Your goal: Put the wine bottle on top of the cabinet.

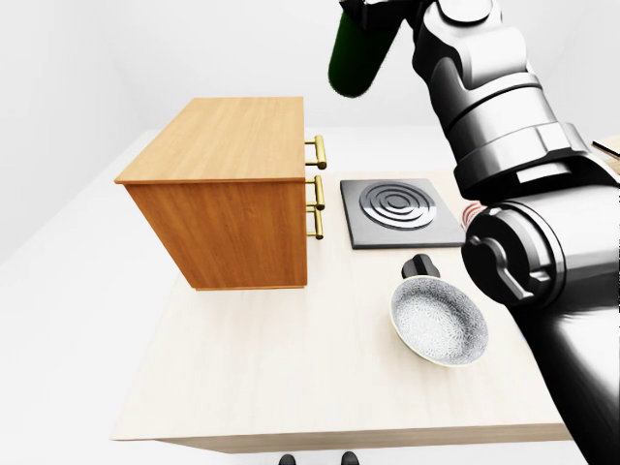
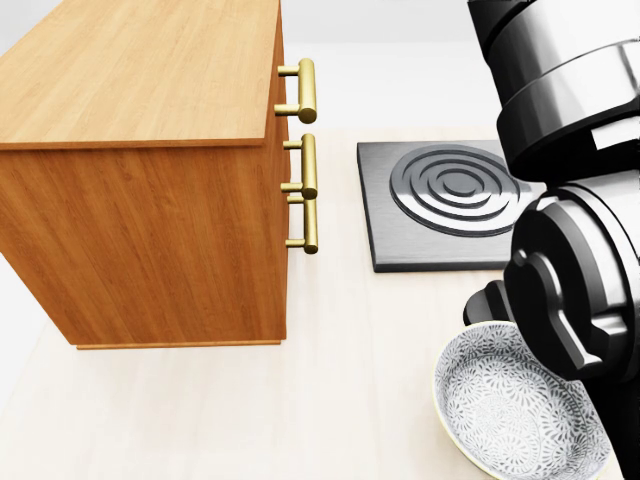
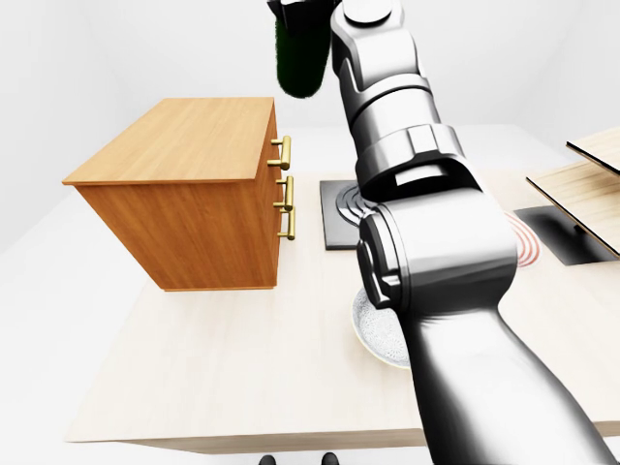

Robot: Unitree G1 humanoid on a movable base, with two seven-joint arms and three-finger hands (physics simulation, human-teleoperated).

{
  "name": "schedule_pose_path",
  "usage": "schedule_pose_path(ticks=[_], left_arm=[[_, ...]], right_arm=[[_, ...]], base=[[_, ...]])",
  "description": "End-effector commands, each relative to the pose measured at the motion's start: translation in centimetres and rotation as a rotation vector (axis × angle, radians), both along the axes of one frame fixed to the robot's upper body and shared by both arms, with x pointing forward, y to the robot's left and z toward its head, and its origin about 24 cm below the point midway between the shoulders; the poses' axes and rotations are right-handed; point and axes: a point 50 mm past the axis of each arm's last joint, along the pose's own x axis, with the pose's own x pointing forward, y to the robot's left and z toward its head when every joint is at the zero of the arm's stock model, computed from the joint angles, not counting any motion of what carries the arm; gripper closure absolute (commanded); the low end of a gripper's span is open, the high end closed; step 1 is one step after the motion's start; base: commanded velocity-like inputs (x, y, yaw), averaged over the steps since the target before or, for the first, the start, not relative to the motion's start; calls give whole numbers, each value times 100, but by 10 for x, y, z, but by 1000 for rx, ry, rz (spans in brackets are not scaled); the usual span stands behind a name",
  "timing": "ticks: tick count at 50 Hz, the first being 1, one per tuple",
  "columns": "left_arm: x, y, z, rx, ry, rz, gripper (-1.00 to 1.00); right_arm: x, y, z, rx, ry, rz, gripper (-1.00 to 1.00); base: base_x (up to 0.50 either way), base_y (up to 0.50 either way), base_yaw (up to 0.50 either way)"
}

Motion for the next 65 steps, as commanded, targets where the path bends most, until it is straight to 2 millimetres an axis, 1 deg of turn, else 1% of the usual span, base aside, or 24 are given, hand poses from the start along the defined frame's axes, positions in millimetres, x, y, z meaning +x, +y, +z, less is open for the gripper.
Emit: schedule_pose_path(ticks=[1, 5, 7, 9, 13, 17, 19, 23, 27, 30, 33, 34, 40, 46, 61, 65], left_arm=[[1, 0, -1, -1, 4, -1, -100], [0, 0, 0, 0, 1, 2, -100], [0, 1, 0, -1, 2, 2, -100], [0, 0, 0, 0, 0, 0, -100], [0, 0, 0, 0, 0, 1, -100], [0, 1, -1, -1, 3, 2, -100], [0, 0, -1, -1, 2, 3, -100], [-1, 1, 0, -2, 0, 4, -100], [-1, 2, -1, -1, 4, 6, -100], [-1, 2, -1, -2, 6, 8, -100], [-1, 2, -1, -2, 4, 6, -100], [0, 2, -1, -1, 10, 9, -100], [-1, 2, -1, -2, 6, 10, -100], [-1, 2, -2, -3, 9, 10, -100], [0, 2, -3, -2, 17, 11, -100], [-1, 2, -2, 0, 10, 10, -100]], right_arm=[[-10, 28, 16, -43, -38, 100, 96], [-14, 40, 20, -55, -44, 142, 96], [-14, 42, 20, -61, -46, 149, 96], [-16, 51, 19, -72, -44, 179, 96], [-17, 59, 17, -96, -42, 207, 96], [-17, 66, 13, -115, -32, 225, 96], [-17, 73, 9, -137, -25, 248, 96], [-16, 77, 4, -150, -9, 261, 96], [-14, 82, -6, -174, 14, 273, 95], [-15, 86, -5, -181, 14, 289, 95], [-16, 91, -8, -196, 19, 307, 95], [-16, 97, -10, -225, 23, 327, 95], [-18, 107, -18, -256, 37, 364, 95], [-22, 118, -19, -286, 38, 412, 95], [-24, 131, -30, -312, 58, 467, 95], [-24, 132, -32, -317, 64, 468, 95]], base=[[-1, 0, 0], [0, 0, 0], [0, 0, 0], [-1, 0, 0], [0, 0, 0], [0, 0, 0], [0, 0, 0], [0, 0, 0], [0, 0, 0], [0, 0, 0], [0, 0, 0], [0, 0, 0], [0, 0, 0], [0, 0, 0], [0, 0, 0], [0, 0, 0]])
